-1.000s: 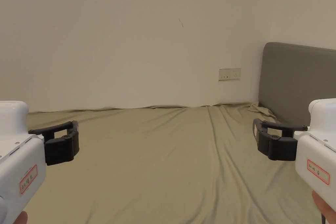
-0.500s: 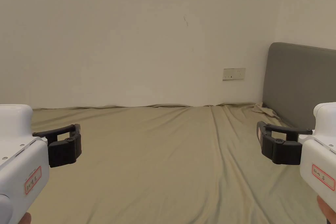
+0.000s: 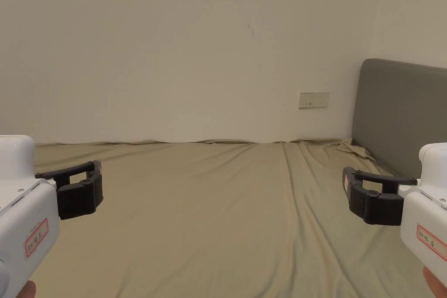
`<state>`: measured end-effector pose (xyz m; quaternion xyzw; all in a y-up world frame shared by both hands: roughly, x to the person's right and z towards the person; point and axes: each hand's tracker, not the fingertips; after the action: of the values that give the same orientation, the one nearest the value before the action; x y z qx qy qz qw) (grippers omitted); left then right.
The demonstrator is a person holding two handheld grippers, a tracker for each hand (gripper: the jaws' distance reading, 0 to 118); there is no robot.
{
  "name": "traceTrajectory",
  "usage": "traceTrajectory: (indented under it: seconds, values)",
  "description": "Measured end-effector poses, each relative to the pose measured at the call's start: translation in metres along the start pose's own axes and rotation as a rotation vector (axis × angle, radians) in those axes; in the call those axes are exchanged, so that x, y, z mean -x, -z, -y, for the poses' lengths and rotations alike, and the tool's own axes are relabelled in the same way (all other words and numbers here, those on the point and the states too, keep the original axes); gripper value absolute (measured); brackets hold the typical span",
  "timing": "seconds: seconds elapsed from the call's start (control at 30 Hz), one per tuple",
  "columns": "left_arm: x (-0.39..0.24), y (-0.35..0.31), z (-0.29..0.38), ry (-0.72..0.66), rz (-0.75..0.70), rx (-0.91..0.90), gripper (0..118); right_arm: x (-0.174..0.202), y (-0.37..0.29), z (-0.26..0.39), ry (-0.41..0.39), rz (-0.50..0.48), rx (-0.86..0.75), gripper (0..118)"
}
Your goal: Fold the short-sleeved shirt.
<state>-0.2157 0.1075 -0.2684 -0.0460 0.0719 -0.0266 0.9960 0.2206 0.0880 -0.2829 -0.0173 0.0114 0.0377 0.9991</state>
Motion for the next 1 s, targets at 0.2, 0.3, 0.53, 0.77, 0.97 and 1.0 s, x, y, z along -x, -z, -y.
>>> traceTrajectory:
  seconds: [0.2,0.3,0.53,0.77,0.97,1.0]
  values:
    - [0.0013,-0.0031,-0.0025,-0.011,-0.003,-0.006,110,0.0012,0.0006,0.0012,0.000,-0.007,0.007,118]
    - [0.0020,-0.0028,-0.0025,-0.013,-0.006,-0.004,110,0.0020,0.0010,0.0022,0.000,-0.012,0.009,118]
    - [0.0016,-0.0020,-0.0029,-0.005,-0.007,-0.003,110,0.0033,0.0014,0.0003,-0.001,-0.009,0.006,118]
    - [0.0027,-0.0016,-0.0036,-0.009,-0.009,-0.006,110,0.0041,0.0025,0.0003,-0.022,-0.009,0.018,118]
    - [0.0026,-0.0026,-0.0045,-0.007,-0.010,-0.008,110,0.0053,0.0032,0.0009,-0.016,-0.015,0.024,118]
    - [0.0029,-0.0017,-0.0041,-0.006,-0.009,-0.007,110,0.0053,0.0031,0.0010,-0.016,-0.018,0.025,118]
